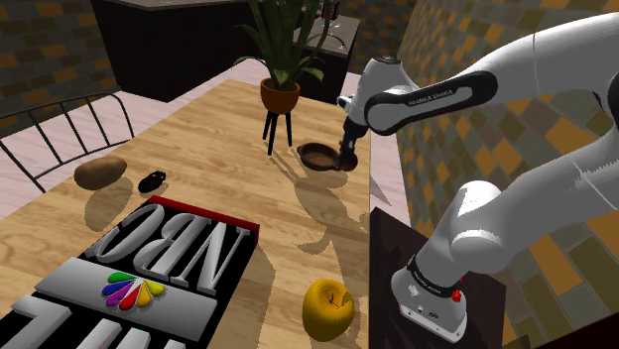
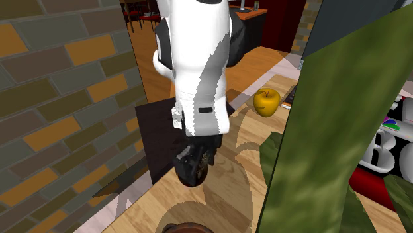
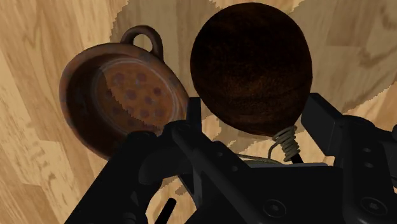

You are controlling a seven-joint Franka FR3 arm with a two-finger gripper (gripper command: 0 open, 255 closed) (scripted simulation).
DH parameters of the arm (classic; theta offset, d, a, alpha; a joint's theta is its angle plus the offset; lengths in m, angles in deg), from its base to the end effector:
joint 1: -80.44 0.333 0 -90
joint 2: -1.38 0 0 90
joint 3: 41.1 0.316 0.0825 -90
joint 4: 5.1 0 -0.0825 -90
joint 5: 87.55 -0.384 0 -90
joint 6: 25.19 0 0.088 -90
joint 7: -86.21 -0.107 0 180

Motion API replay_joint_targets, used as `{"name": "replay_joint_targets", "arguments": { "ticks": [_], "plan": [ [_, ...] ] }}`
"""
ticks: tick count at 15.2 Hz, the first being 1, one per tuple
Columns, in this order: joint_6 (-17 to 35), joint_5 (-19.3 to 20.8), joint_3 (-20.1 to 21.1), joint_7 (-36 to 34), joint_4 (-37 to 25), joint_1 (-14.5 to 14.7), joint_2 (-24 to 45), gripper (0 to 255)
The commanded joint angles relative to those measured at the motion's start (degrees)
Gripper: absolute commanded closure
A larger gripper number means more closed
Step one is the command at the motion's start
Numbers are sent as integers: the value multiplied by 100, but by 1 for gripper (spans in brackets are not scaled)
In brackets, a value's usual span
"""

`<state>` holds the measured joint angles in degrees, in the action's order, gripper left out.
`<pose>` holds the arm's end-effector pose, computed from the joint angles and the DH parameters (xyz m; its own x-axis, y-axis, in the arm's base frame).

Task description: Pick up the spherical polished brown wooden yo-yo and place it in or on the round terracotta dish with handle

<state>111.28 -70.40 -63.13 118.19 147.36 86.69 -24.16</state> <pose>0.3869 -0.1070 0.3857 0.8677 0.4898 0.0846 0.4765 -0.8681 0.1389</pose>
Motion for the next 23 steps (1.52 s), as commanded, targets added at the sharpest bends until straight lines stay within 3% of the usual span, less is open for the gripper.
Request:
{"name": "replay_joint_targets", "arguments": {
  "ticks": [1,7,11,23],
  "plan": [
    [142,-164,-192,225,-422,112,535,255],
    [221,-1006,-641,1055,-1768,393,1967,255],
    [65,-1793,-781,1728,-2851,372,3000,255],
    [921,-2306,-640,2065,-2548,244,3636,255]
  ]
}}
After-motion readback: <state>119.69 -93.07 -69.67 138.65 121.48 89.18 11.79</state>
